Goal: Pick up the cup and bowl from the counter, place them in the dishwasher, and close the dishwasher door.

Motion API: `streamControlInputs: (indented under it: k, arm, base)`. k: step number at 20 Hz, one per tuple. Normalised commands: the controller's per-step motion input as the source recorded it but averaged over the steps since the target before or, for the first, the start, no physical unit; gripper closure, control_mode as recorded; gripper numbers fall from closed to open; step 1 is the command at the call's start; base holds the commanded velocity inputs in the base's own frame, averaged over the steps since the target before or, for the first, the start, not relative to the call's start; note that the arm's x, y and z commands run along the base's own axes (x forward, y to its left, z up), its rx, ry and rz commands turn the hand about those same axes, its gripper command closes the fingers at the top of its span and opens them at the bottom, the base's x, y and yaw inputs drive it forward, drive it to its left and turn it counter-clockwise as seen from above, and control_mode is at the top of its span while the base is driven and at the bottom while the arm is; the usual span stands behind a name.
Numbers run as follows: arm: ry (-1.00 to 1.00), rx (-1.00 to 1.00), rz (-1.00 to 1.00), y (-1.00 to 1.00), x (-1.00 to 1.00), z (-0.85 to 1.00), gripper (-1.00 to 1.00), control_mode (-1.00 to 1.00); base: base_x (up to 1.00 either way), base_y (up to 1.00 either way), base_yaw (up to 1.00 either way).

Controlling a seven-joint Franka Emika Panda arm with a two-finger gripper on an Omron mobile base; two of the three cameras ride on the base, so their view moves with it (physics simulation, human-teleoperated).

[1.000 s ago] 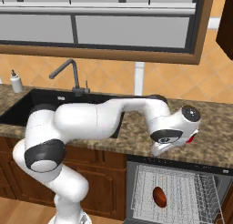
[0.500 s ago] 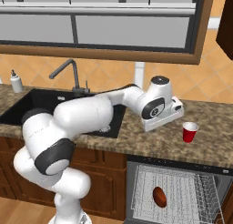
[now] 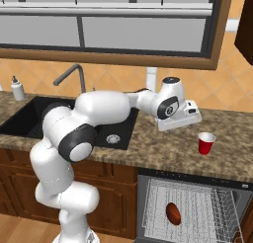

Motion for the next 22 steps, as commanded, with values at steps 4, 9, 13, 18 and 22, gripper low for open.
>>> streamControlInputs:
  k: [4,9,13,18,22]
  arm:
    - [0.0,0.17,-0.11,-0.44,0.0,0.0,-1.0,-1.0]
    - [-0.04,0.1,-0.07,-0.31,0.21,0.0,-1.0,-1.0]
    - [-0.04,0.0,-0.01,-0.04,0.33,-0.23,-1.0,-1.0]
    - [-0.04,0.0,0.0,-0.06,0.36,-0.41,-1.0,-1.0]
    - [-0.03,0.02,-0.03,-0.26,0.27,-0.42,-1.0,-1.0]
  base:
    - [0.0,0.0,0.0]
    - [0.0,0.0,0.0]
    - [0.0,0.0,0.0]
    - [0.0,0.0,0.0]
    - [0.0,0.0,0.0]
